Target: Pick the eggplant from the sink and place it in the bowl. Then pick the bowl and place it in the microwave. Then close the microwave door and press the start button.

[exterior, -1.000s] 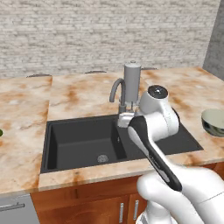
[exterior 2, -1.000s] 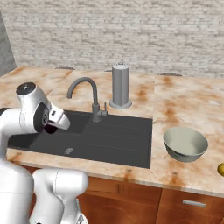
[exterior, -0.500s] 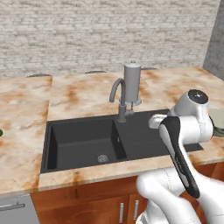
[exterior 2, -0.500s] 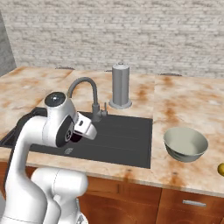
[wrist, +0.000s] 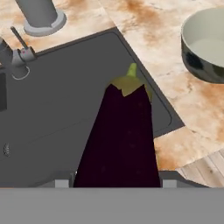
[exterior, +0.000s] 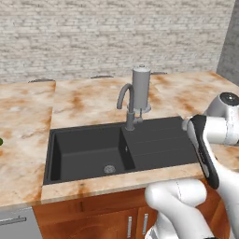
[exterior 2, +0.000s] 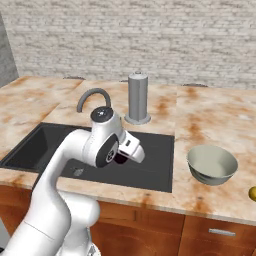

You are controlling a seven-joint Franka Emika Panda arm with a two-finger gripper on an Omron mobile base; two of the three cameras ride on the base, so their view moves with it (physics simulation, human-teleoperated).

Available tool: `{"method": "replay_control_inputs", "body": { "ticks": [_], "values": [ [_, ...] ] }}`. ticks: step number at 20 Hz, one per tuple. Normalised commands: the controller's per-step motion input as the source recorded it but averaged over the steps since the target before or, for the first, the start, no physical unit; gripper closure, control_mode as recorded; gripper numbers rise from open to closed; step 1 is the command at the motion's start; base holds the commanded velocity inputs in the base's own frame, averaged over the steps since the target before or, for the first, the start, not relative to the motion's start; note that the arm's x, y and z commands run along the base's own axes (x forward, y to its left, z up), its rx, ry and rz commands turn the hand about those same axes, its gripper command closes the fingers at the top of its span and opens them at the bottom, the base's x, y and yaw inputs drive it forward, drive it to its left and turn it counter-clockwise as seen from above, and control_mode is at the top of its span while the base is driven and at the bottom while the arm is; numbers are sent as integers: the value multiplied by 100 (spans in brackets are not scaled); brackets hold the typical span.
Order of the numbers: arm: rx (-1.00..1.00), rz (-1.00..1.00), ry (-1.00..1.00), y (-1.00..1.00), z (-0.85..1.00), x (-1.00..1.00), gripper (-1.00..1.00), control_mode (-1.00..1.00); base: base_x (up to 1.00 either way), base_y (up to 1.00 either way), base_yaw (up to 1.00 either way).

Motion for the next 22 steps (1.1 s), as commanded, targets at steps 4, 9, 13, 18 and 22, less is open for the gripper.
{"method": "replay_control_inputs", "body": {
  "ticks": [4,9,13,18,22],
  "values": [
    [-7,-16,2,-100,-2,58,100,-100,0,0,0],
    [-11,-14,0,-100,0,58,100,-100,0,0,0],
    [-1,-4,1,-100,0,56,100,-100,0,0,0],
    [1,3,0,-100,0,45,100,-100,0,0,0],
    [0,10,2,-100,-27,44,100,-100,0,0,0]
  ]
}}
